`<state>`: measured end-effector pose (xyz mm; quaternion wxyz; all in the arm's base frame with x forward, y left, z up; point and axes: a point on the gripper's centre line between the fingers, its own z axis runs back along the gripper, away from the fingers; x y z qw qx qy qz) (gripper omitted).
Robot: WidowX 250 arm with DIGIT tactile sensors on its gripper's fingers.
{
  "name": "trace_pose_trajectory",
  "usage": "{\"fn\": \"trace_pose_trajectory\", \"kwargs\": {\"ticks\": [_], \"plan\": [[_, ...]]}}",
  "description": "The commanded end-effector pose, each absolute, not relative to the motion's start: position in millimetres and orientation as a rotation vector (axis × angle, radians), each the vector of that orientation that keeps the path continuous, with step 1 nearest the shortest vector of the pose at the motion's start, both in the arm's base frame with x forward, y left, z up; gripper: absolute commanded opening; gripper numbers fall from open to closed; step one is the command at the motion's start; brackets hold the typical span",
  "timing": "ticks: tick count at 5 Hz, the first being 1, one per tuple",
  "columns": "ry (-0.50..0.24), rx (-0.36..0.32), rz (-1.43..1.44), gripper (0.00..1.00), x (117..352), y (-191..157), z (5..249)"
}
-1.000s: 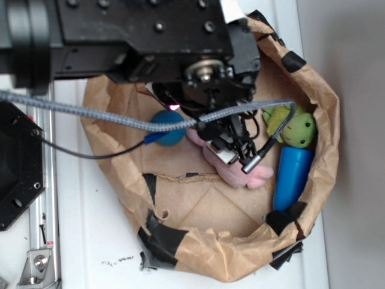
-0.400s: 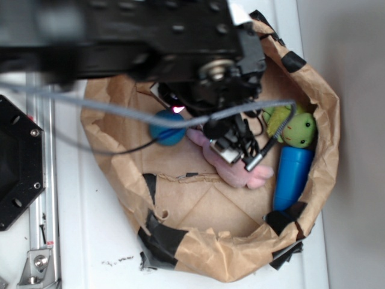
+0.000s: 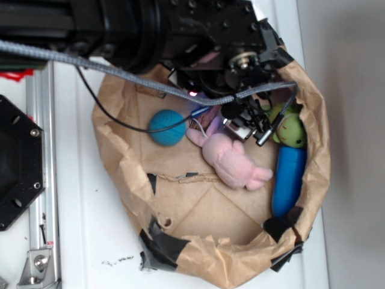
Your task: Grab the wood chip.
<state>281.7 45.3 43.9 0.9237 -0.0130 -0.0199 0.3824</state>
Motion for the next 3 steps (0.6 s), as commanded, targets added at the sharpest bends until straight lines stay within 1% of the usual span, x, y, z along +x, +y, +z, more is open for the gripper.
{"fn": "trace_pose_trajectory", "kwargs": {"ticks": [1,2,3], "plan": [[-0.158,-0.031,0.697,1.0,266,58,42],[-0.129,-0.029,0.644,1.0,260,62,25],[-0.107,-0.029,0.589,1.0,272,55,13]]}}
